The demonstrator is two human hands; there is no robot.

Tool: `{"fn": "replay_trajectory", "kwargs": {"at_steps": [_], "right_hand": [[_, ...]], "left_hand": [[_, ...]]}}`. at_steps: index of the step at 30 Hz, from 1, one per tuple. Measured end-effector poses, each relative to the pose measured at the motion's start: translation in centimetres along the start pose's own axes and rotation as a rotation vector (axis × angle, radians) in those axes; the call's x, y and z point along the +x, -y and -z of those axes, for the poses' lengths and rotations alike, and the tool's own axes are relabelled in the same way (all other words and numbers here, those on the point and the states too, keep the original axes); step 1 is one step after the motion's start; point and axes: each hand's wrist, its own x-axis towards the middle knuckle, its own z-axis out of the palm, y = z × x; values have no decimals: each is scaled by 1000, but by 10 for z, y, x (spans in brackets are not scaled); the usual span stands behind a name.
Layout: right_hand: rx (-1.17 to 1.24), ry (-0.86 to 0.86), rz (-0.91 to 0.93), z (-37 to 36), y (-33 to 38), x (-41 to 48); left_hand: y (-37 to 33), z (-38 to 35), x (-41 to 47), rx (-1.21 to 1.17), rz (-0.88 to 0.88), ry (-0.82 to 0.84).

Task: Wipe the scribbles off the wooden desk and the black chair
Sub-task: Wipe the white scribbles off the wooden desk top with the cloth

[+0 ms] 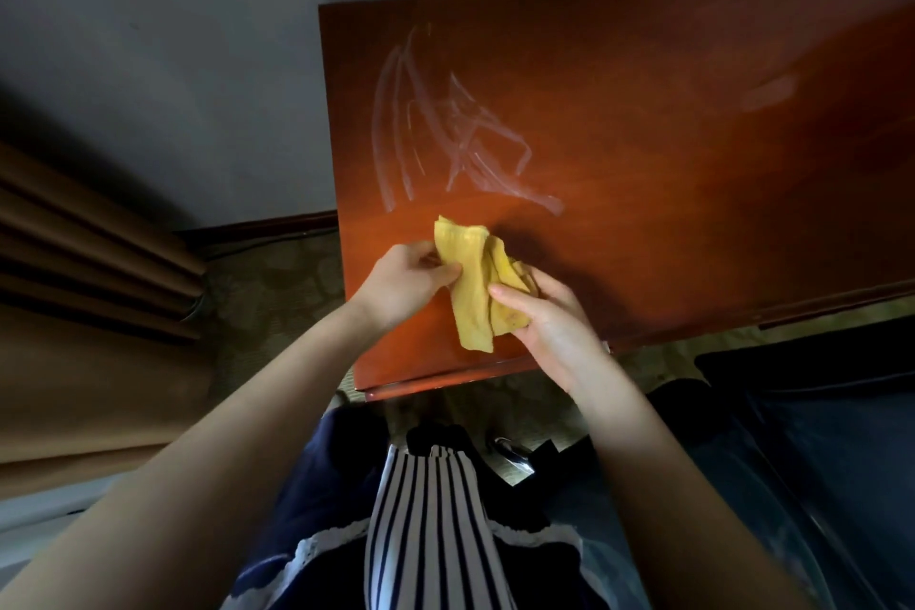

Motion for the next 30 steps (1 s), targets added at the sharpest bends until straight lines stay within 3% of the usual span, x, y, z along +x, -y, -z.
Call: {"fn": "replay_trajectory", "kwargs": {"at_steps": [3, 7, 9, 12, 16, 22, 26, 30], "right_hand": [[-343, -244, 164, 8, 6, 4], [-1069, -608, 517, 33, 21, 9], [-1324, -663, 595, 44, 20, 13], [-1601, -546, 616, 52, 4, 22], [-1678, -427, 680, 53, -17, 28], [-1579, -406, 568, 53, -18, 47], [-1673, -460, 602, 49, -21, 65], [-1649, -420, 491, 39, -3, 92]], "left_hand": [[7, -5, 5, 62, 75, -29], [13, -6, 7, 113, 123, -42], [19, -4, 8, 191, 133, -52], [30, -1, 10, 322, 124, -81], [37, 3, 7, 620, 73, -92], [46, 15, 7, 933, 58, 0], [50, 22, 9, 1028, 89, 52], [51, 25, 10, 1068, 95, 113]]}}
